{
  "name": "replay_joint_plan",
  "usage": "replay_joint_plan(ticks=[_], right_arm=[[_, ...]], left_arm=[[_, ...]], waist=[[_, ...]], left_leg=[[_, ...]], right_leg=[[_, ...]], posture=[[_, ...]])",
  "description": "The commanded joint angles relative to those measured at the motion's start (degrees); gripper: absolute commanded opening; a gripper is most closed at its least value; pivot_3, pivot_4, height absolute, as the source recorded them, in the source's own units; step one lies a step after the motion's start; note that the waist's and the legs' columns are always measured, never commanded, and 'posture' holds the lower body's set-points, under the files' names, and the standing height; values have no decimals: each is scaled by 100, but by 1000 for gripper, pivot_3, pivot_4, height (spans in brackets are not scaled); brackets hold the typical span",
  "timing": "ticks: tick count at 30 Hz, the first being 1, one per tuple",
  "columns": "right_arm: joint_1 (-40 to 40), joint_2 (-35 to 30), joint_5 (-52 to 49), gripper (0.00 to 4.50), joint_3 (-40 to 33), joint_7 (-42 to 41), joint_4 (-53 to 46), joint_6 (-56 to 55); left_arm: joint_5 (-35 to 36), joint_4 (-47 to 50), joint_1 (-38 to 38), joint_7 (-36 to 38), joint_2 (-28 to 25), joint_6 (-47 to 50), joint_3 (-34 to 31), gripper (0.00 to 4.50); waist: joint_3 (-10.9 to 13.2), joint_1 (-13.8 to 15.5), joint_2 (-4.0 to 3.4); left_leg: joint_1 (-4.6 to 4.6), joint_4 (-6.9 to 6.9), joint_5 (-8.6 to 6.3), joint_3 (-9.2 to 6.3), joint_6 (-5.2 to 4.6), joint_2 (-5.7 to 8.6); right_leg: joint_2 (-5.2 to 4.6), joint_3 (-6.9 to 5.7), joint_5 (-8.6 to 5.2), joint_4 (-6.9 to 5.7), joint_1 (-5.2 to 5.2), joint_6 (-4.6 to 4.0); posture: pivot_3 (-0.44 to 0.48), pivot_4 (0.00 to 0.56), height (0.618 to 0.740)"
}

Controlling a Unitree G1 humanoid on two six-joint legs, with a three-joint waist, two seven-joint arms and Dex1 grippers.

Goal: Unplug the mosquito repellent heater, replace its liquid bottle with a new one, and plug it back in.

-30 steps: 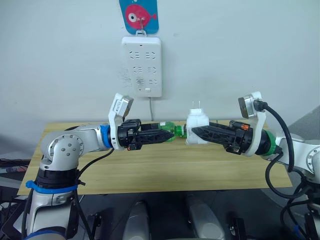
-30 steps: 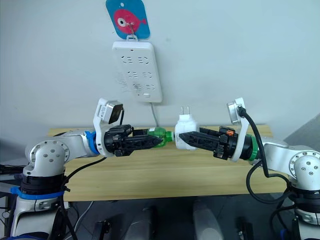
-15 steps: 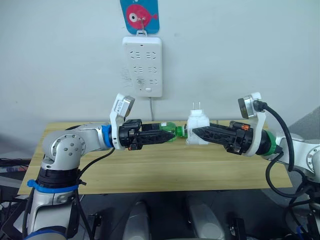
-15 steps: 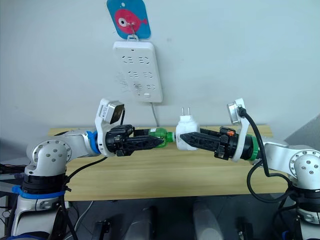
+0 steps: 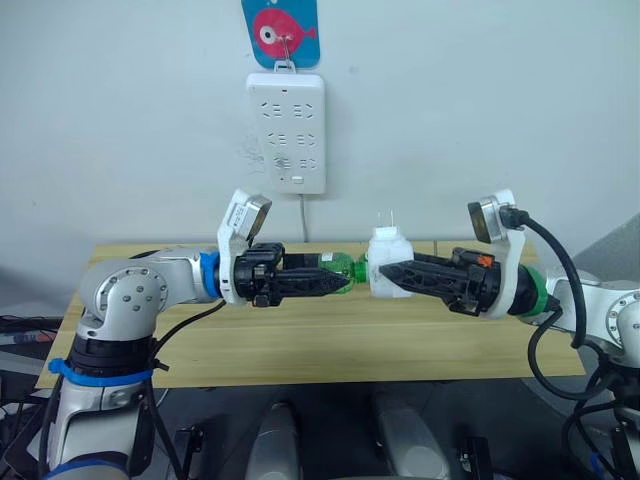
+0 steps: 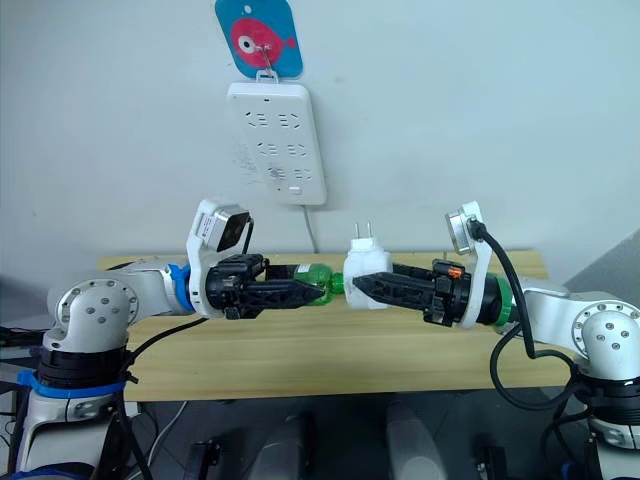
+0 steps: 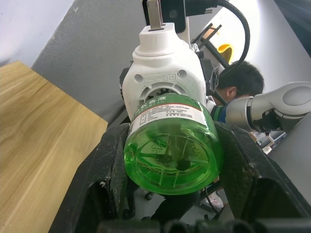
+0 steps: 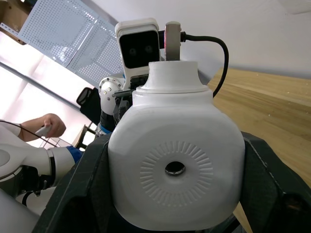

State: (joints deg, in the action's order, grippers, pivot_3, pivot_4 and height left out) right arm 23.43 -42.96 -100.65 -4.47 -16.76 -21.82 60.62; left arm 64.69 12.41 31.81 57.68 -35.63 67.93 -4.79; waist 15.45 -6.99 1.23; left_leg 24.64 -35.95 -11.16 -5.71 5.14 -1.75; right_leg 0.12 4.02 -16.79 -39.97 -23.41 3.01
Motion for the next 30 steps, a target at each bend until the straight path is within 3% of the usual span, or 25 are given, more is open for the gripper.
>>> replay_joint_plan(ticks=[1, 6, 17, 24, 30], right_arm=[[37, -24, -125, 2966, 39, -28, -218, -11], [108, 27, -283, 2966, 109, 85, -262, -86], [144, 11, -547, 2966, 251, 362, -283, -158], [262, 92, -1068, 2966, 598, 1073, -161, -259], [277, 30, -1235, 2966, 652, 977, -119, -149]], left_arm=[[-60, 338, 108, 162, 78, -244, 206, 2318], [-438, 368, 21, 116, 213, -656, 360, 2318], [-507, 495, -45, 199, 325, -811, 426, 2318], [-672, 410, -44, -27, 761, -1102, 467, 2318], [-598, 390, -80, 389, 481, -888, 430, 2318]], waist=[[0, 1, 0], [0, 7, 0], [0, 17, 1], [0, 29, 1], [0, 29, 0]], left_leg=[[0, 0, 0, 0, 0, 0], [0, 0, 0, 0, 0, 0], [1, -1, 0, 0, 0, 0], [1, -3, 0, 1, 0, 0], [1, -2, 0, -1, 0, -1]], right_leg=[[0, 0, 0, 0, 0, 0], [0, 0, 4, 0, 0, -7], [0, 0, 6, 0, 0, -10], [0, 1, 10, 0, 0, -17], [2, 0, 10, 0, 0, -17]], posture=[[-176, 207, 736], [-177, 205, 736], [-176, 208, 736], [-182, 208, 736], [-175, 208, 736]])
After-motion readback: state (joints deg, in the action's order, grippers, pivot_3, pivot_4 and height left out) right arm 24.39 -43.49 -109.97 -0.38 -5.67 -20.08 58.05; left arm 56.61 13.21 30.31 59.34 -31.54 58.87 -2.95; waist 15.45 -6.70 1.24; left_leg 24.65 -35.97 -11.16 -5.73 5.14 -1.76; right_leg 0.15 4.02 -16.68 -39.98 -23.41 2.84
